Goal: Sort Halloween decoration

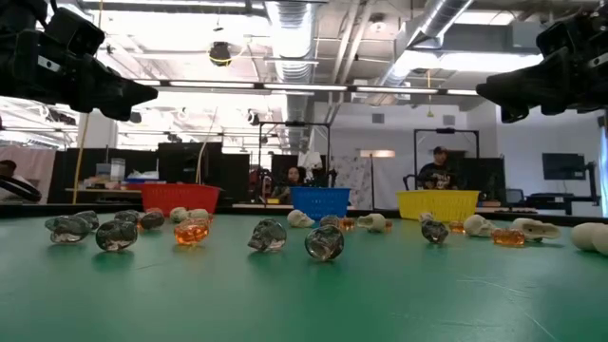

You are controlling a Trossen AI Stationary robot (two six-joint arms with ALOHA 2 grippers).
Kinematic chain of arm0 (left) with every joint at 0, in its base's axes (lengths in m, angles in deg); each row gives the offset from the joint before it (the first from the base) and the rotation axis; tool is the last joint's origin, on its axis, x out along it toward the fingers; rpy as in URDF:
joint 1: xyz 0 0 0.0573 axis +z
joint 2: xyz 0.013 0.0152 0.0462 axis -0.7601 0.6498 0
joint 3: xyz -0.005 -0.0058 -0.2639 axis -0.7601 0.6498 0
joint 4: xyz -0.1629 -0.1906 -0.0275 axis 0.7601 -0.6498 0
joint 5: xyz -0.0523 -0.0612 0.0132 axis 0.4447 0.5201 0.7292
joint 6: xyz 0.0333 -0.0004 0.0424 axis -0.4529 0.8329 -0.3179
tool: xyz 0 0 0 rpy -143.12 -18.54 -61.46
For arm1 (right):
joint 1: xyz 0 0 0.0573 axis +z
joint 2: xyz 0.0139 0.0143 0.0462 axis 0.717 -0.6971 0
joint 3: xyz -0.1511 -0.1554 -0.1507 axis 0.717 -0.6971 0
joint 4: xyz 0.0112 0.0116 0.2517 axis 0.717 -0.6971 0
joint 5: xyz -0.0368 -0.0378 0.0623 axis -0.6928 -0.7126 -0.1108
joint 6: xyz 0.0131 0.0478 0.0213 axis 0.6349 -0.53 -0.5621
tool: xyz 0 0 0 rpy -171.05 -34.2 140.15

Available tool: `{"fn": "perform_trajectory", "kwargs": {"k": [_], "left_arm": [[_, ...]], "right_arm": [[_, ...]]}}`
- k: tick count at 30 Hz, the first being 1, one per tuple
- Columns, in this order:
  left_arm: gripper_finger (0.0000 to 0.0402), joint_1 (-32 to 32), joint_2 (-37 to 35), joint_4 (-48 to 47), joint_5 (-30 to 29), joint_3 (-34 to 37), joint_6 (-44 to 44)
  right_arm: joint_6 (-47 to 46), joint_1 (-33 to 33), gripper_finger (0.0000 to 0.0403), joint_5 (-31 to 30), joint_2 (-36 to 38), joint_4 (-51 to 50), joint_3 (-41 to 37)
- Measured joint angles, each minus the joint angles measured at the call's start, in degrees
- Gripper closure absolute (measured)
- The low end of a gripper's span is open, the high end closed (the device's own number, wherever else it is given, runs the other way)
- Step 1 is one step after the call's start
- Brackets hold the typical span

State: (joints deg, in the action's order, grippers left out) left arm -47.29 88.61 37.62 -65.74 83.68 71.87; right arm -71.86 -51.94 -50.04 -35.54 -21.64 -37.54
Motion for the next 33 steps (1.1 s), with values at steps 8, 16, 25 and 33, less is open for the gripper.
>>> {"fn": "perform_trajectory", "kwargs": {"k": [8, 16, 25, 33], "left_arm": [[0.0401, 0.00, 0.00, 0.01, 0.00, -0.01, -0.01], [0.0401, -0.01, 0.01, 0.04, -0.11, -0.01, 0.78], [0.0401, 0.01, 0.00, 0.04, -0.22, -0.01, 8.32], [0.0401, 0.01, 0.00, 0.07, -0.22, 0.00, 7.98]], "right_arm": [[-0.01, 0.00, 0.0253, 0.00, -0.02, -0.01, 0.02], [0.00, 0.00, 0.0253, 0.00, 0.00, -0.02, 0.00], [-0.02, 0.00, 0.0253, 0.00, -0.02, -0.02, 0.02], [-0.01, -0.01, 0.0253, 0.00, -0.01, -0.01, 0.00]]}}
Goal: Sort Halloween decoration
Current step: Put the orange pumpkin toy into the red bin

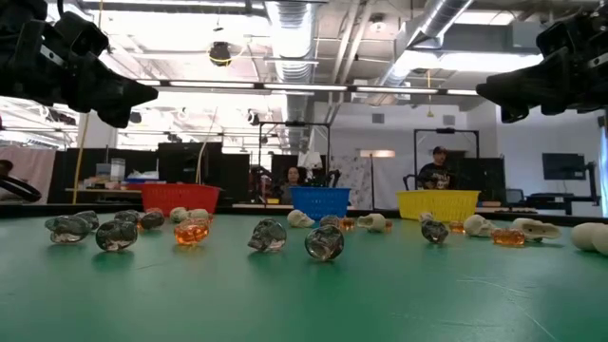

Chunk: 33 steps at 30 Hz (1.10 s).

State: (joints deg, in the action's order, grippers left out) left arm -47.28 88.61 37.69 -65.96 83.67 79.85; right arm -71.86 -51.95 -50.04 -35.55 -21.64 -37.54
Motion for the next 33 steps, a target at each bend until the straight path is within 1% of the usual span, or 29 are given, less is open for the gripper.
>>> {"fn": "perform_trajectory", "kwargs": {"k": [6, 10, 12, 15, 20, 22, 25, 27, 32, 33], "left_arm": [[0.0401, 0.00, -0.01, 0.01, -0.24, -0.01, 7.48], [0.0401, -0.02, 0.01, 0.20, -0.31, 0.00, 8.47], [0.0401, -0.02, 0.01, 1.52, -2.48, 0.00, 7.24], [0.0401, -0.02, -0.01, 3.69, -6.34, -0.01, 7.14], [0.0401, -0.02, 0.01, 9.66, -8.35, -0.01, 12.30], [0.0401, -0.02, 0.01, 12.88, -8.46, -0.13, 14.23], [0.0401, -0.02, 0.01, 14.78, -9.76, -0.27, 14.88], [0.0401, -0.02, 0.00, 15.84, -10.60, -0.27, 15.94], [0.0401, -0.02, 0.01, 15.29, -10.71, -0.32, 14.96], [0.0401, -0.02, 0.01, 15.42, -10.75, -0.32, 14.98]], "right_arm": [[0.00, -0.01, 0.0253, 0.00, 0.00, 0.01, 0.01], [0.21, 0.00, 0.0253, 0.00, 0.01, 0.19, 0.00], [0.96, 0.01, 0.0253, 0.24, -0.01, 1.21, 0.02], [-1.26, 0.13, 0.0253, 0.37, 0.01, 5.82, 0.00], [-8.20, 0.12, 0.0253, 0.37, 0.04, 14.68, 0.00], [-8.96, 0.12, 0.0253, 0.42, 0.04, 16.48, 0.00], [-7.53, 0.01, 0.0253, -0.69, 0.03, 18.25, 0.00], [-7.27, -0.07, 0.0253, -2.89, 0.04, 18.22, 0.02], [-7.72, -0.05, 0.0253, -3.08, 0.02, 17.77, 0.27], [-7.56, -0.05, 0.0253, -3.08, 0.04, 16.40, 0.69]]}}
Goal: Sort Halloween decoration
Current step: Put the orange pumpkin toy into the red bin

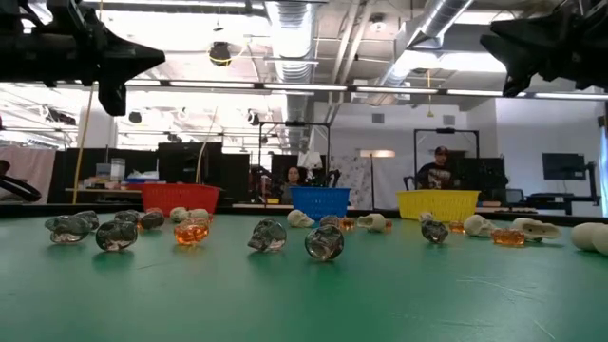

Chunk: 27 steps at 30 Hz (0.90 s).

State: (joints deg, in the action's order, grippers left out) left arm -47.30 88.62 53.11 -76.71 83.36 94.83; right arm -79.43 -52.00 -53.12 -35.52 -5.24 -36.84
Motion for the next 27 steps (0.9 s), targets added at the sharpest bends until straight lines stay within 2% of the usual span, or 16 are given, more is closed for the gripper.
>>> {"fn": "perform_trajectory", "kwargs": {"k": [7, 12, 17, 22, 27], "left_arm": [[0.0387, 0.01, 0.00, 4.14, -0.21, -0.19, -6.65], [0.0343, 0.02, 0.25, 3.98, 5.16, -3.28, -8.61], [0.0285, 0.00, 2.67, 1.23, 7.71, -7.84, -9.36], [0.0242, 0.00, 7.86, -6.49, 4.62, -13.34, -8.39], [0.0233, 0.00, 14.18, -15.39, -0.19, -19.14, -8.77]], "right_arm": [[1.63, 0.00, 0.0253, -2.56, -1.50, -9.33, 7.54], [2.95, 0.00, 0.0245, -7.44, -5.08, -16.82, 14.46], [2.40, 0.00, 0.0202, -10.41, -11.05, -25.78, 20.43], [-0.79, 0.00, 0.0165, -11.80, -18.78, -32.94, 23.79], [-1.06, 0.09, 0.0167, -11.80, -25.72, -35.07, 24.31]]}}
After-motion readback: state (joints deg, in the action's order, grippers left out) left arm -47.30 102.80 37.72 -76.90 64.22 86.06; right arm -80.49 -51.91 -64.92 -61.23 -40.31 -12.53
